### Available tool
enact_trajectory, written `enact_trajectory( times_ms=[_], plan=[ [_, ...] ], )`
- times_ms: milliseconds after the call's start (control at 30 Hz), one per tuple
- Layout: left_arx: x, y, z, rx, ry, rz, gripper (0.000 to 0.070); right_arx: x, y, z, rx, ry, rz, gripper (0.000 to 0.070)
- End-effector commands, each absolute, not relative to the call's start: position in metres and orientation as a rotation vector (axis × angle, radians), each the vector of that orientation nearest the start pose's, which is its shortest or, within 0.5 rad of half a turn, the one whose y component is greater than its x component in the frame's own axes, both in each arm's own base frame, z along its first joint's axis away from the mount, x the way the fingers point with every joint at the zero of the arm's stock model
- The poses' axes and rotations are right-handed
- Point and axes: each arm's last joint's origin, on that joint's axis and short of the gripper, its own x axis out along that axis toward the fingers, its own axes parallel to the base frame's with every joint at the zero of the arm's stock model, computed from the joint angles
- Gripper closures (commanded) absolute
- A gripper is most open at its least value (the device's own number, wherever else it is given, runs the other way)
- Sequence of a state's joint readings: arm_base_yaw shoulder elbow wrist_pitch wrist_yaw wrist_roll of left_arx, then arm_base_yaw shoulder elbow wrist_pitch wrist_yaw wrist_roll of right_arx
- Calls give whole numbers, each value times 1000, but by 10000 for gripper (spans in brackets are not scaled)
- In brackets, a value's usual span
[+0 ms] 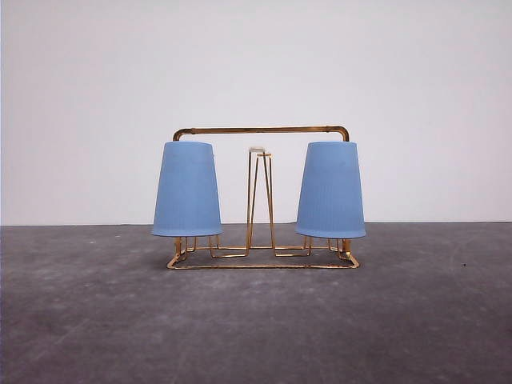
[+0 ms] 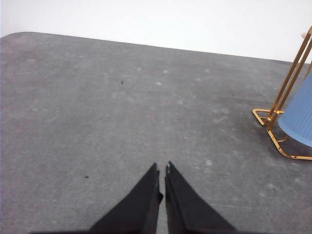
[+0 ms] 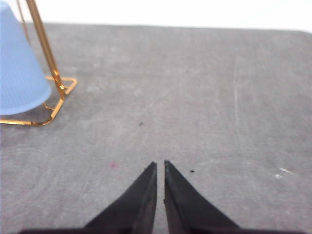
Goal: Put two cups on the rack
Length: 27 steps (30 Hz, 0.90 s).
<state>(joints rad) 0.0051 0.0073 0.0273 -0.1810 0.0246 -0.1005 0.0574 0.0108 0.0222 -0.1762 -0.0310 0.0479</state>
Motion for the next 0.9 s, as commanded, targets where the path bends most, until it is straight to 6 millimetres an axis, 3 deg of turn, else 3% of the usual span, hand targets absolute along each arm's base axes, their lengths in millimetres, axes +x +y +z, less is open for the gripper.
enact_trajectory(
  times_ms=[0, 300, 867],
  plan=[
    [96, 0, 150, -108, 181, -10, 700, 96, 6, 155, 34, 124, 91, 677],
    [96, 0, 150, -108, 180, -10, 700, 97, 6, 165, 35, 17, 90, 677],
    [96, 0, 150, -108, 180, -10, 700, 97, 6, 165, 35, 15, 90, 677]
  ],
)
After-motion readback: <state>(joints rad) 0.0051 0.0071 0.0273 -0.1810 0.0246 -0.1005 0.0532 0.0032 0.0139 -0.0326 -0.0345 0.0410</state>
